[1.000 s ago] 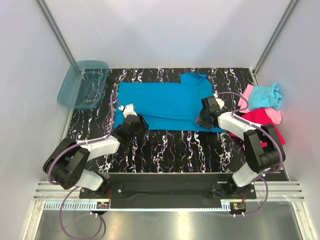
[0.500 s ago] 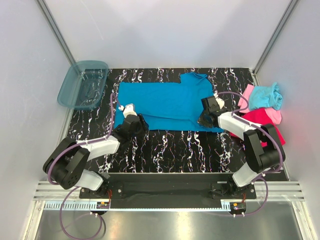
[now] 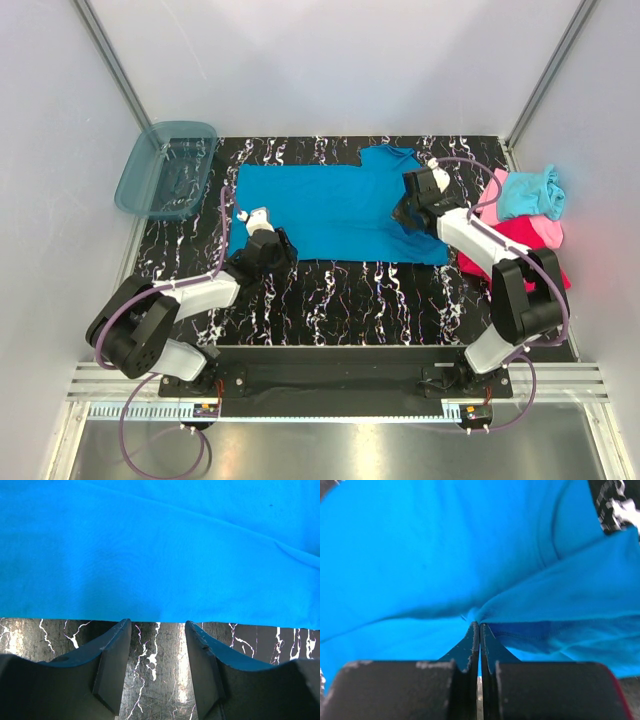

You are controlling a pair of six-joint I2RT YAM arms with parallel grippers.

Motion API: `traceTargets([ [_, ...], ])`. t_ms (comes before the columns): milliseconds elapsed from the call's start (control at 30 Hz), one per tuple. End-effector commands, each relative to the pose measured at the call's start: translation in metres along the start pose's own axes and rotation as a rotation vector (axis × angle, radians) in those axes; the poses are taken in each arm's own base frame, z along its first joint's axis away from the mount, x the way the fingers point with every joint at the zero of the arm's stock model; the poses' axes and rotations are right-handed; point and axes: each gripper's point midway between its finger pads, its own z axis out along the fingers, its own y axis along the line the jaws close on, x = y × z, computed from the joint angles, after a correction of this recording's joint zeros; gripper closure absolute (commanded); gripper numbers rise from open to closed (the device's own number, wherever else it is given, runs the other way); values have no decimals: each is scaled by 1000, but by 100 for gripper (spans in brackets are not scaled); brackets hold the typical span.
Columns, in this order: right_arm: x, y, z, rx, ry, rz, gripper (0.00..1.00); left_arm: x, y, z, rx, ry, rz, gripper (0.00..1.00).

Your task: Fold and stack the t-shirts

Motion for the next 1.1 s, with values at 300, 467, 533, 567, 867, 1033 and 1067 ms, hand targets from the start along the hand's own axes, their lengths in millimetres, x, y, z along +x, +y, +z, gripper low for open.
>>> traceTargets([
  [300,-18,2,40,50,-20,-10,100,-17,-10,-2,33,-70,1,48],
  [467,-27,-1,51,66,-35,-12,93,-17,-9,-2,32,-70,2,48],
  [533,-31,-3,54,72,-43,-20,74,-17,-9,-2,34,-69,3,48],
  [567,-34,-2,54,71,-48,-19,71,-17,-9,-2,33,-69,2,48],
  [867,-57,10,41,11,-112,-26,60,-16,-10,-3,39,-67,0,49],
  [1033,-56,17,44,-27,-96,-30,60,-18,-10,-4,39,-74,-1,49],
  [1067,-54,17,44,-26,-88,-28,60,-18,-9,-4,38,-73,-1,49],
])
